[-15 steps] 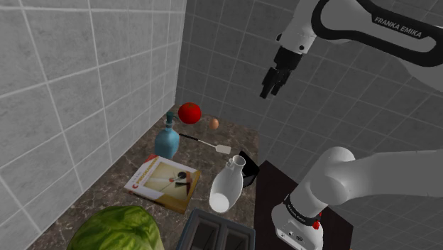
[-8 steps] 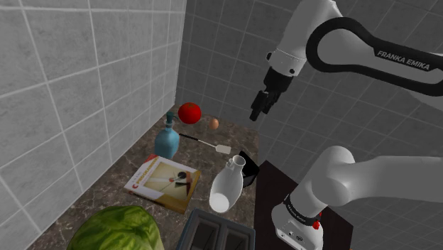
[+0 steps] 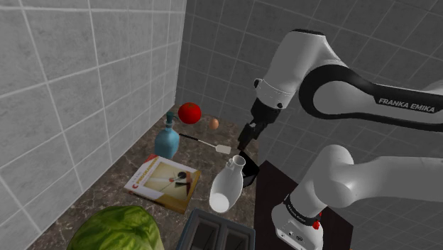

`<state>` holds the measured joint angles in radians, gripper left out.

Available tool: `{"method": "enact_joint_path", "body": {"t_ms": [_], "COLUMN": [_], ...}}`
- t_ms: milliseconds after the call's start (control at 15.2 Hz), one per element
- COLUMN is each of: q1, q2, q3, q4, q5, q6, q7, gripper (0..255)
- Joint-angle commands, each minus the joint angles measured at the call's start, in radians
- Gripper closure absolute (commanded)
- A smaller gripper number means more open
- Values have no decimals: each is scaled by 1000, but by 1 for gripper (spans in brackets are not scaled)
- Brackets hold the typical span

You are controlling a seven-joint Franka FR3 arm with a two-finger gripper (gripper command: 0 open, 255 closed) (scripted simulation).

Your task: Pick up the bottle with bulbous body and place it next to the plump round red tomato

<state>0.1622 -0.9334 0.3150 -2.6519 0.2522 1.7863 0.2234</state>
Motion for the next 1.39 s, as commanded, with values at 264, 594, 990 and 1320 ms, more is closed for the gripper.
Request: {"method": "enact_joint_path", "body": {"t_ms": [264, 594, 990, 1320], "q1": [57, 63, 65, 65], "q2": [23, 43, 52, 52], "q3": [124, 148, 156, 156], "q4": [-63, -118, -135, -135], "q5": [79, 100, 107, 107], "q6": [100, 175, 200, 200], "q7": [81, 78, 77, 77], "gripper": [0, 0, 0, 255]}}
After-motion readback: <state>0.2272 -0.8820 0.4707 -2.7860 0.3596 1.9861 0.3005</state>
